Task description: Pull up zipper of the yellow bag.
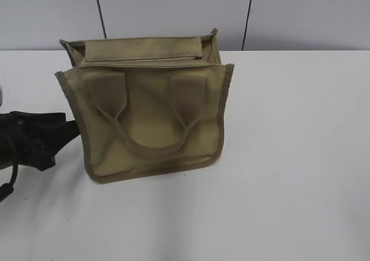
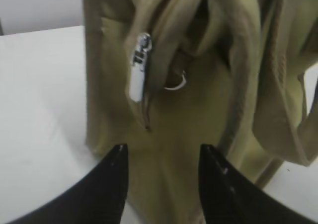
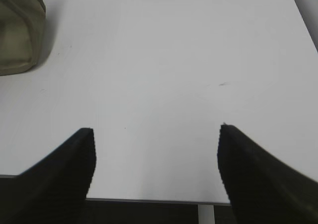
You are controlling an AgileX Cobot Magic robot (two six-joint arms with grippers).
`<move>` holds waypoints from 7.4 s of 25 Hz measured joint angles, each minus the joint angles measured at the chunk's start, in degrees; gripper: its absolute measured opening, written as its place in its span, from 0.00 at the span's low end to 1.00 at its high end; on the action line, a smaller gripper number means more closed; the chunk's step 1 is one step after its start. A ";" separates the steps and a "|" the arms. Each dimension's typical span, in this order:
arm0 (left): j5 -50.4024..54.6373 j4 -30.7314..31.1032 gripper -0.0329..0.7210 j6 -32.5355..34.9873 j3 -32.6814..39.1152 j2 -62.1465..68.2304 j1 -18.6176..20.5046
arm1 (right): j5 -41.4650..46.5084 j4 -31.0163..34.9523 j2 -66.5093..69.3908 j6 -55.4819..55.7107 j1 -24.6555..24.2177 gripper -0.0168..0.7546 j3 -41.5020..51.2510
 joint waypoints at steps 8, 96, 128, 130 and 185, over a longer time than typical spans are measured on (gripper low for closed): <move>-2.94 2.78 0.44 -0.02 -9.11 10.80 0.00 | 0.00 0.00 0.00 0.00 0.00 0.78 0.00; 24.63 7.76 0.04 -6.22 -20.88 -12.40 0.00 | -19.24 12.23 120.61 19.36 48.83 0.44 -85.16; 27.15 7.98 0.04 -8.75 -20.88 -12.75 -0.05 | -20.47 7.14 121.10 21.74 46.58 0.01 -85.33; 27.64 7.89 0.04 -8.75 -20.88 -12.81 -0.15 | -18.54 7.43 120.32 20.44 45.68 0.00 -85.53; 97.53 -33.86 0.83 4.18 -22.44 -32.05 -25.14 | 7.06 -7.21 72.22 1.23 30.96 0.79 -46.88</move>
